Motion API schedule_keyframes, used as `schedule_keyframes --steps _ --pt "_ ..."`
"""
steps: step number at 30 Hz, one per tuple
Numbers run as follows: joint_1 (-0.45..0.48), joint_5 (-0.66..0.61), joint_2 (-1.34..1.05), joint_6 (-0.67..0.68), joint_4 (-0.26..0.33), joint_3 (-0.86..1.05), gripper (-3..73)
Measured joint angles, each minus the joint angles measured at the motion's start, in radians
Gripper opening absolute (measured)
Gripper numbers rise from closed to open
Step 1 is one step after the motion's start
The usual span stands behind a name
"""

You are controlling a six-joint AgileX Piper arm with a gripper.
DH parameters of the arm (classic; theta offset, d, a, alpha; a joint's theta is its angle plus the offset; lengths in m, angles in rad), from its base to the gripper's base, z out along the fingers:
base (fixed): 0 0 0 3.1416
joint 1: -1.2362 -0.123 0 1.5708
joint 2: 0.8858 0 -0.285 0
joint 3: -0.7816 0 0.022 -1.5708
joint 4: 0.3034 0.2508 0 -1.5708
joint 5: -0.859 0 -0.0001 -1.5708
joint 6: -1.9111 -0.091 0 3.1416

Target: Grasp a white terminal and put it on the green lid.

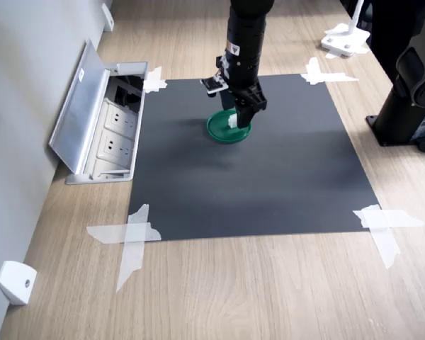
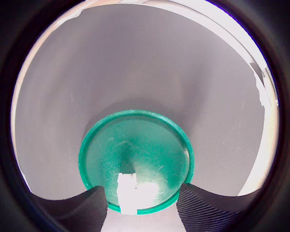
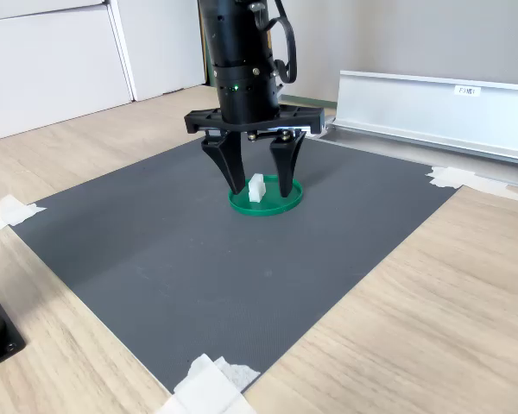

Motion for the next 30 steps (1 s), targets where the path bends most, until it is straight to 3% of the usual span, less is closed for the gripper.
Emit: schedule_keyframes --steps 5,11,13,17,24,30 --pt "0.008 -0.003 -0.069 0.0 0.022 -0.004 54.4" --pt "0.007 0.025 -0.348 -0.003 0.122 0.054 30.3" --pt "0.007 0.076 -0.479 -0.027 0.148 0.13 22.1" --pt "0.007 0.254 -0.782 -0.11 0.144 0.324 10.9" --pt "0.007 0.609 -1.296 -0.204 0.116 0.677 2.9" --pt "0.007 0.606 -1.611 -0.298 0.116 0.85 1.1"
